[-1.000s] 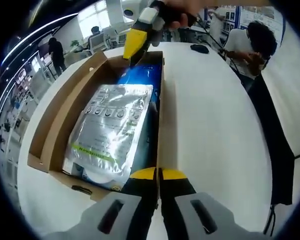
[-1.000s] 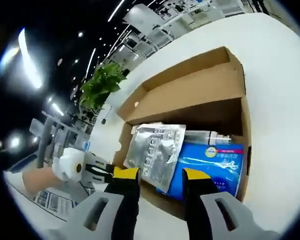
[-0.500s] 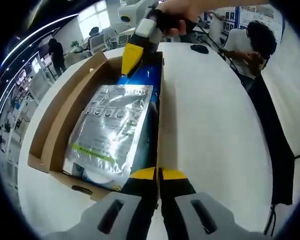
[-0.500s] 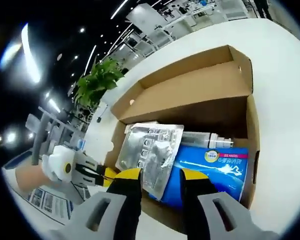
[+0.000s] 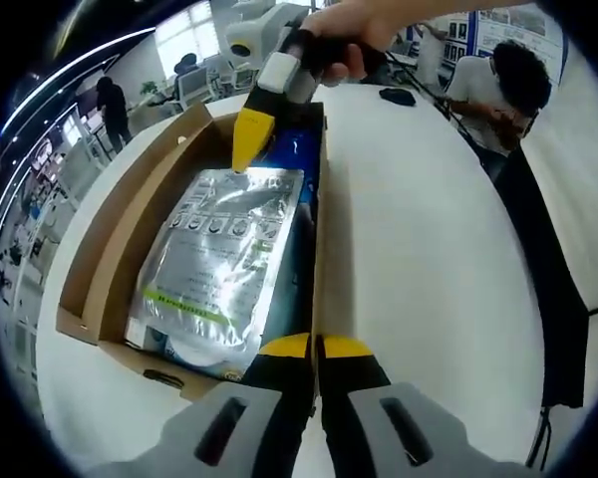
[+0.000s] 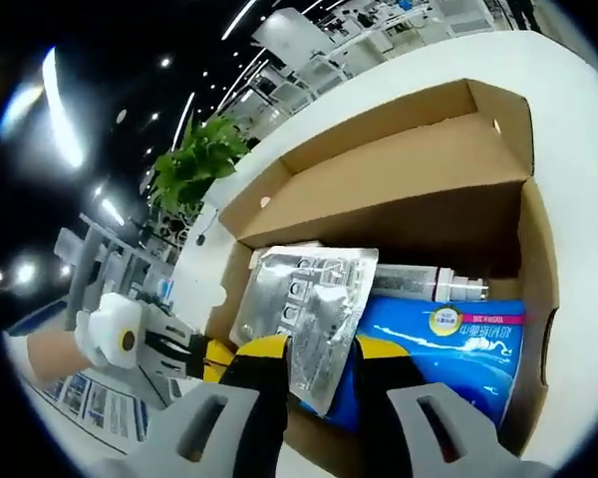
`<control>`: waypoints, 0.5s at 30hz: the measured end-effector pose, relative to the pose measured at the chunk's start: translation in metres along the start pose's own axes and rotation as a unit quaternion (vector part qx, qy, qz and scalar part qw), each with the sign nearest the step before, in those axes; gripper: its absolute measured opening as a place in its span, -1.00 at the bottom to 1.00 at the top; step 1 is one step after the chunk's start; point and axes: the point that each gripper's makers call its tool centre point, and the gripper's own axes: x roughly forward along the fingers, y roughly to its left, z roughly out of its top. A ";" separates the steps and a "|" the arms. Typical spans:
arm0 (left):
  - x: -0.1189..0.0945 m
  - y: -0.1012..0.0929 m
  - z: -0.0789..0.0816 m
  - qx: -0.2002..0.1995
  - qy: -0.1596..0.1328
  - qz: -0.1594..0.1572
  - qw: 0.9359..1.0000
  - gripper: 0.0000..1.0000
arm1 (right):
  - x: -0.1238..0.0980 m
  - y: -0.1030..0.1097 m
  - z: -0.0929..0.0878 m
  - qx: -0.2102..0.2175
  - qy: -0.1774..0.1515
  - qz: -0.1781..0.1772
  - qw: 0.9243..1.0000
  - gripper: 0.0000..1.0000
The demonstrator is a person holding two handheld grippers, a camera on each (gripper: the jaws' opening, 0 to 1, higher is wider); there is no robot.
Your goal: Operate the shoe box by opening the lid, removing the specified soft item, and placing it in the target area until the item is outside and the box remains undamaged.
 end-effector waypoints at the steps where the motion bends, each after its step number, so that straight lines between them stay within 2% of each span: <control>1: 0.000 0.000 0.000 0.001 -0.001 0.001 1.000 -0.99 | 0.001 0.001 0.000 0.003 -0.005 0.006 1.000 -0.54; 7: 0.001 0.001 0.000 0.002 -0.001 -0.002 1.000 -0.99 | 0.007 0.008 -0.002 0.032 -0.016 0.031 0.999 -0.58; 9: 0.001 0.001 0.000 0.000 -0.001 -0.002 1.000 -0.99 | 0.008 0.017 0.001 0.078 -0.028 0.057 0.995 -0.60; 11: 0.001 0.001 0.000 0.000 0.000 -0.002 1.000 -0.99 | 0.008 0.018 0.009 0.099 -0.053 0.063 0.992 -0.61; 13: 0.001 0.001 0.000 0.000 -0.001 -0.002 1.000 -0.99 | 0.009 0.024 0.010 0.124 -0.051 0.085 0.987 -0.63; 15: 0.001 0.001 0.001 0.001 0.000 -0.002 1.000 -0.99 | 0.013 0.018 0.010 0.111 -0.045 0.067 0.991 -0.62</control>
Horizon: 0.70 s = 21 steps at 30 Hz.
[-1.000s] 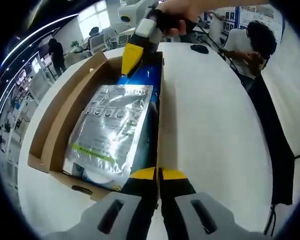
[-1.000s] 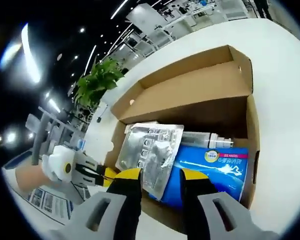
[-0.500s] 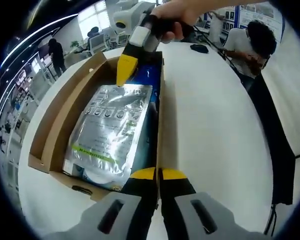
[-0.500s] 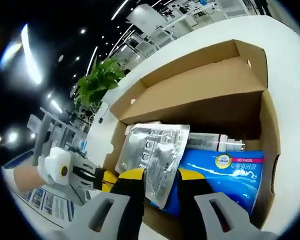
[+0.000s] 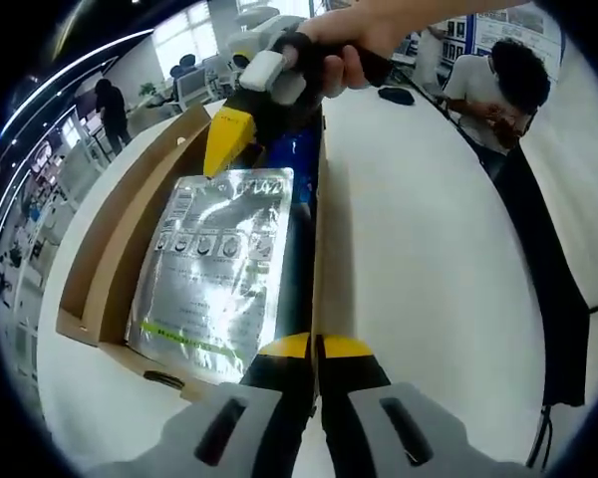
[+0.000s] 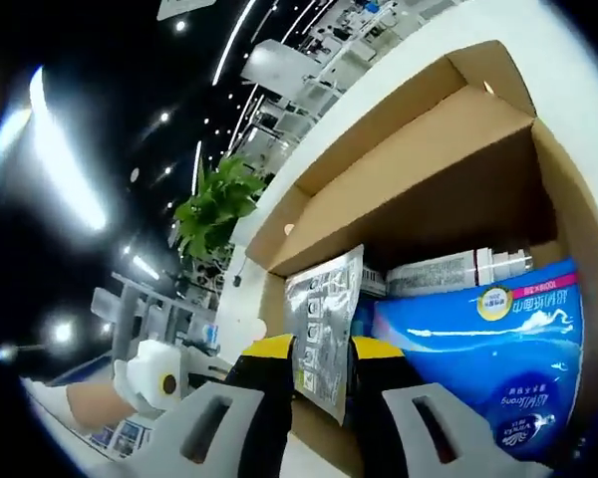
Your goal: Operate the shoe box by opening the lid, removing the specified soft item, and placing it in the target area until the item is outside and the box remains undamaged.
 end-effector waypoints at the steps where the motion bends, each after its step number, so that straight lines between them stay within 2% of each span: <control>1: 0.000 0.000 0.000 -0.001 0.000 0.000 1.000 -0.99 | 0.001 0.001 0.001 -0.002 0.000 0.000 1.000 -0.62; 4: 0.000 0.000 0.000 -0.001 0.000 0.000 1.000 -0.99 | 0.002 0.005 0.006 0.024 -0.008 0.012 1.000 -0.58; 9: 0.000 0.001 0.000 -0.001 -0.001 -0.002 1.000 -0.99 | 0.008 0.014 -0.001 0.001 0.010 0.014 1.000 -0.58; 14: 0.000 0.000 0.000 -0.001 -0.001 -0.001 1.000 -0.99 | 0.016 0.022 0.001 0.007 0.005 0.023 1.000 -0.60; 21: 0.000 0.000 0.000 -0.001 -0.002 0.000 1.000 -0.99 | 0.023 0.029 -0.003 0.016 0.015 0.028 0.999 -0.71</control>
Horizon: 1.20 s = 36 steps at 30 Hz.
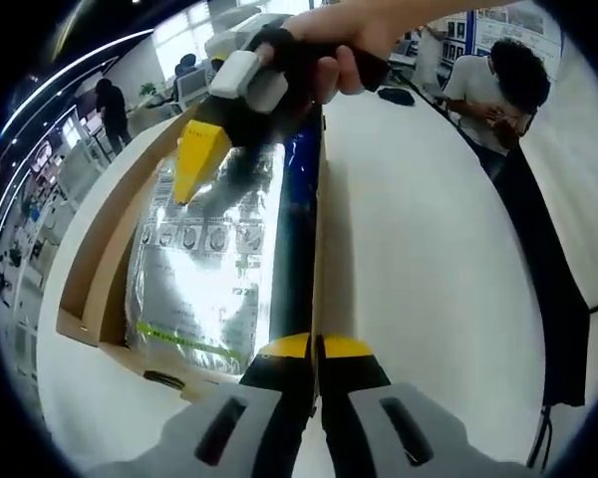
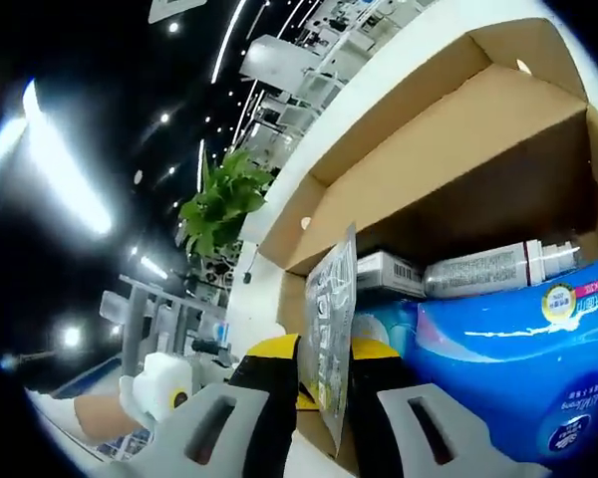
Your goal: Operate the shoe box by opening the lid, removing the specified soft item, and placing it in the target area until the item is outside and the box remains undamaged.
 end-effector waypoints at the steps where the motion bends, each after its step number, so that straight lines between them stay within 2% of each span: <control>1: 0.000 0.000 0.000 0.000 0.000 0.000 1.000 -0.99 | 0.001 0.000 0.000 0.001 0.002 -0.001 1.000 -0.71; 13: 0.000 0.000 0.000 -0.002 0.001 -0.004 1.000 -0.99 | 0.008 0.002 -0.001 -0.005 0.015 -0.013 1.000 -0.85; 20: 0.000 -0.001 0.000 -0.003 0.002 -0.002 1.000 -0.99 | 0.008 0.008 -0.001 0.004 0.017 0.000 1.000 -0.99; 29: 0.000 0.000 0.000 -0.002 0.002 -0.003 1.000 -0.99 | 0.005 0.012 -0.002 -0.008 0.011 -0.004 1.000 -1.00; 36: 0.000 0.000 0.000 -0.002 0.002 -0.003 1.000 -0.99 | -0.002 0.019 0.006 0.015 0.000 0.014 1.000 -1.00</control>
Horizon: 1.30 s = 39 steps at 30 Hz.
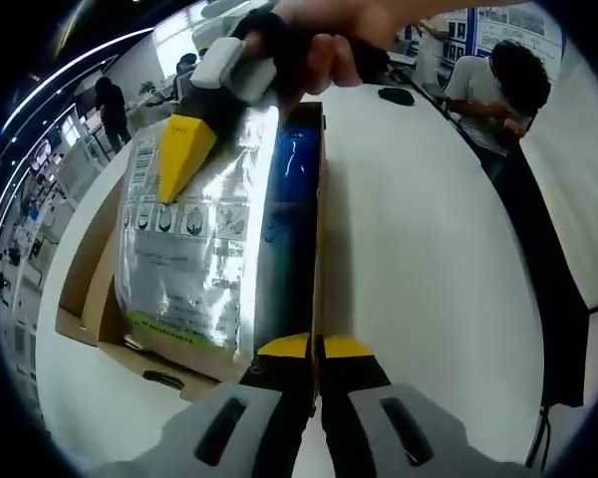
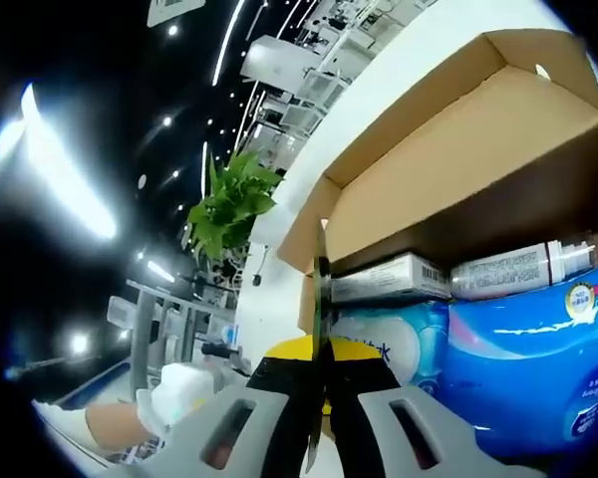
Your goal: Operate the shoe box by opening the lid, removing the specified soft item, and placing it in the target area until the item is outside and the box remains undamaged.
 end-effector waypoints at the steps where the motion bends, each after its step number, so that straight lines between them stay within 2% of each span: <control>1: 0.000 0.000 0.000 0.000 0.000 0.000 1.000 -0.99 | -0.001 0.001 0.000 -0.011 0.000 0.001 1.000 -1.00; 3: 0.000 0.000 0.000 0.000 0.000 0.000 1.000 -0.99 | -0.005 0.000 -0.001 -0.022 0.001 -0.003 1.000 -1.00; 5: 0.000 0.000 0.000 0.000 0.000 0.000 1.000 -0.99 | -0.006 -0.002 0.001 -0.012 0.002 0.000 1.000 -1.00; 15: 0.000 0.000 -0.001 -0.001 0.001 0.000 1.000 -0.99 | -0.023 0.007 0.009 -0.017 -0.013 0.021 1.000 -1.00; 39: -0.001 -0.001 0.000 -0.001 0.002 0.001 1.000 -0.99 | -0.053 0.016 0.015 -0.016 -0.019 0.037 0.999 -1.00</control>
